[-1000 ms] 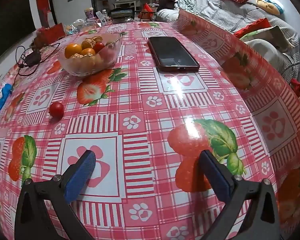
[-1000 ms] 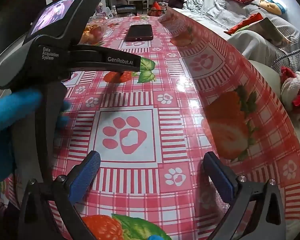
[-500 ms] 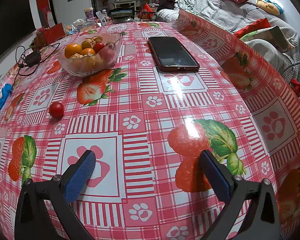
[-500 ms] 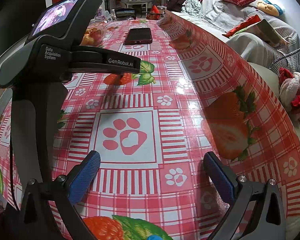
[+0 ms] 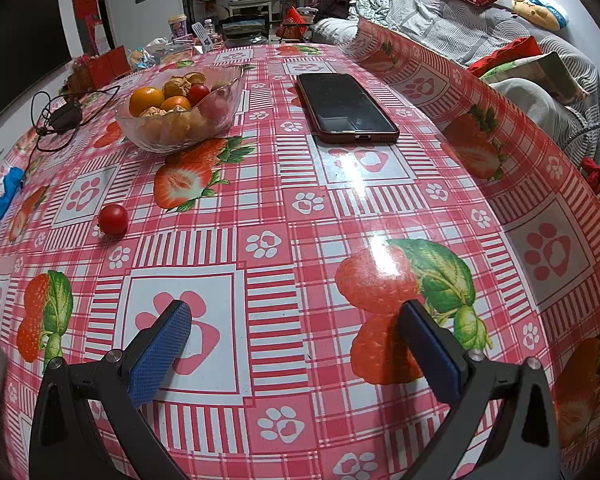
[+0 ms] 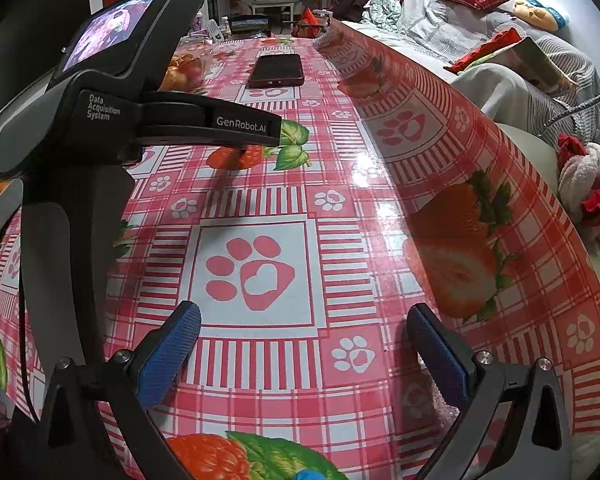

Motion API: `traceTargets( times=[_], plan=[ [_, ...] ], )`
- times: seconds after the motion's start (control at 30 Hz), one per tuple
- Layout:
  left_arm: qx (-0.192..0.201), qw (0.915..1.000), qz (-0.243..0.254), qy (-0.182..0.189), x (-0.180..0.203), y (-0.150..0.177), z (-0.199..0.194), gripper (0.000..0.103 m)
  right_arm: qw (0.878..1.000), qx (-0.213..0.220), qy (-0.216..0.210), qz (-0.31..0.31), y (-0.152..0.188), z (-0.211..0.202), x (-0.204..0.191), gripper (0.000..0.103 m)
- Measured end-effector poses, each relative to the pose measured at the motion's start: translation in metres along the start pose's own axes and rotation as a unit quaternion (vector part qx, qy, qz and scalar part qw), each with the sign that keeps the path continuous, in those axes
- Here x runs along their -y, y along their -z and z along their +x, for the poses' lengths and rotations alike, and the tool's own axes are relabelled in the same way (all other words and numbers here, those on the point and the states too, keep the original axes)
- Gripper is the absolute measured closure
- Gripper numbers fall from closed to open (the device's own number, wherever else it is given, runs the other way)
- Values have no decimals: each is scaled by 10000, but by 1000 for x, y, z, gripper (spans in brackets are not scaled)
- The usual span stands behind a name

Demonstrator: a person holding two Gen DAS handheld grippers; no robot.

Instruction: Organize fruits

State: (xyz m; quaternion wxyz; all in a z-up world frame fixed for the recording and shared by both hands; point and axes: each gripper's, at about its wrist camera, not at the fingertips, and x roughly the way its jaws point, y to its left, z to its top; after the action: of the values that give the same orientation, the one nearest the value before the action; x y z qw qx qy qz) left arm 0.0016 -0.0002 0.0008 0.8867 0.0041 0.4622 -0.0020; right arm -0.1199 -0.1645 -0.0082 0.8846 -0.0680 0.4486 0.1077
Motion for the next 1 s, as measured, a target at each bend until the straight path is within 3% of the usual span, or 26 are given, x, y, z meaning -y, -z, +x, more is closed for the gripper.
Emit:
traceTargets(
  times=[1.0],
  plan=[
    [1, 10000, -1, 1, 0, 0, 0, 0, 9987, -1, 259, 439, -2, 3, -11, 0]
  ],
)
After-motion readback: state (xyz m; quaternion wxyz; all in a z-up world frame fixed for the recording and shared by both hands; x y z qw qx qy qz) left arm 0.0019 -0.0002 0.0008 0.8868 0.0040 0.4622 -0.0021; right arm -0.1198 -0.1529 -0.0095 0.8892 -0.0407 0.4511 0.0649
